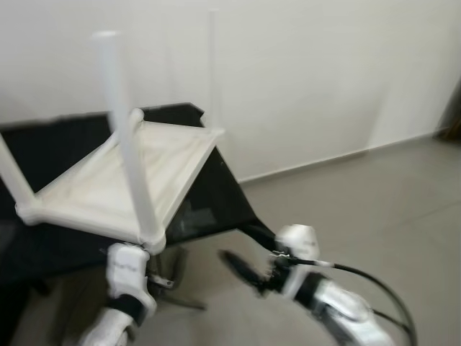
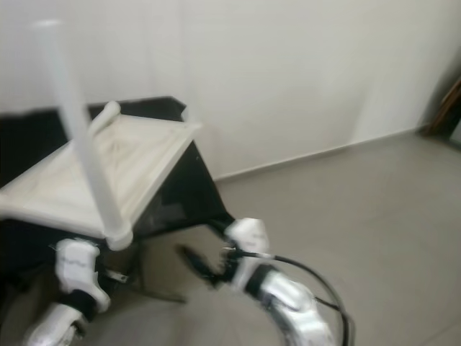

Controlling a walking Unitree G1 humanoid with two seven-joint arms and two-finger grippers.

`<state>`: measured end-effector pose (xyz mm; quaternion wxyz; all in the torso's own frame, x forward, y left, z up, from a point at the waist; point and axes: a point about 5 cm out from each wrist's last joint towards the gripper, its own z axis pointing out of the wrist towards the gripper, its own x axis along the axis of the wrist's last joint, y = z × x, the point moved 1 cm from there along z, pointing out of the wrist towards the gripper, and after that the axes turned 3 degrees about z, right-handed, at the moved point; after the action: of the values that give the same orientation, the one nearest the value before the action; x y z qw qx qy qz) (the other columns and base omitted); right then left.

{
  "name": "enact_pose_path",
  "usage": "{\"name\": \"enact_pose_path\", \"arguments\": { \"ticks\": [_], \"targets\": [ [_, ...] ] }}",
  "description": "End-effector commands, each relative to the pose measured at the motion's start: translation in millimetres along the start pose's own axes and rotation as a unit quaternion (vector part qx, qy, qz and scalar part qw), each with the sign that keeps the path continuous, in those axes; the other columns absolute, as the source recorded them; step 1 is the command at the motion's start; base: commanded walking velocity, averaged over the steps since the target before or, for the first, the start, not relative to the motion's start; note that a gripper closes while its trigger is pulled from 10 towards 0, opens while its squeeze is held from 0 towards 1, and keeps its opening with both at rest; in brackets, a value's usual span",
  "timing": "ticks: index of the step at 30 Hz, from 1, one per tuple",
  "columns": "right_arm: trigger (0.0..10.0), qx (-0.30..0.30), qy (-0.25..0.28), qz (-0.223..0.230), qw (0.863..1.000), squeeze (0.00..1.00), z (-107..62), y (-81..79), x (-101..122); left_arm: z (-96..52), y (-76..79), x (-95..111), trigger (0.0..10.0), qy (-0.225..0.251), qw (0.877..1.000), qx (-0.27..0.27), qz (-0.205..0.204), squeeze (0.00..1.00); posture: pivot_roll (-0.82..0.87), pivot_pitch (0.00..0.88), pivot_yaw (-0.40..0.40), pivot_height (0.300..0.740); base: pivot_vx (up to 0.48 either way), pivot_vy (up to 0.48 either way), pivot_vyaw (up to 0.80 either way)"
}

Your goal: Building children table

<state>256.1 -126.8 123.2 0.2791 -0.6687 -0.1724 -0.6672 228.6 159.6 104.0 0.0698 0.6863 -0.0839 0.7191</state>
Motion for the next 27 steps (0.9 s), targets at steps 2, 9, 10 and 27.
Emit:
{"name": "enact_pose_path", "arguments": {
  "ticks": [2,9,10,27],
  "targets": [
    [10.0,-0.045,0.005,-0.011,0.999,0.0,1.7,4.6,0.1,-5.7,-4.8,-3.0,10.0,-0.013,1.0,0.006,0.0,0.0,-0.04,0.0,0.007,0.74,0.0,-0.48,0.0],
    [10.0,-0.143,-0.024,-0.041,0.989,0.0,-3.1,27.6,-3.5,-2.6,1.8,-2.5,10.0,-0.008,1.0,-0.001,-0.01,0.0,-0.04,0.0,-0.021,0.74,0.0,-0.48,0.0],
    [10.0,-0.143,-0.024,-0.041,0.989,0.0,-3.1,27.6,-3.5,-2.6,1.8,-2.5,10.0,-0.008,1.0,-0.001,-0.01,0.0,-0.04,0.0,-0.021,0.74,0.0,-0.48,0.0],
    [10.0,-0.169,-0.026,-0.011,0.985,0.0,4.6,32.3,-4.1,40.8,26.2,16.6,10.0,0.017,0.996,-0.083,-0.015,0.0,-0.06,0.0,-0.017,0.74,0.064,-0.104,0.55]
  ]
}}
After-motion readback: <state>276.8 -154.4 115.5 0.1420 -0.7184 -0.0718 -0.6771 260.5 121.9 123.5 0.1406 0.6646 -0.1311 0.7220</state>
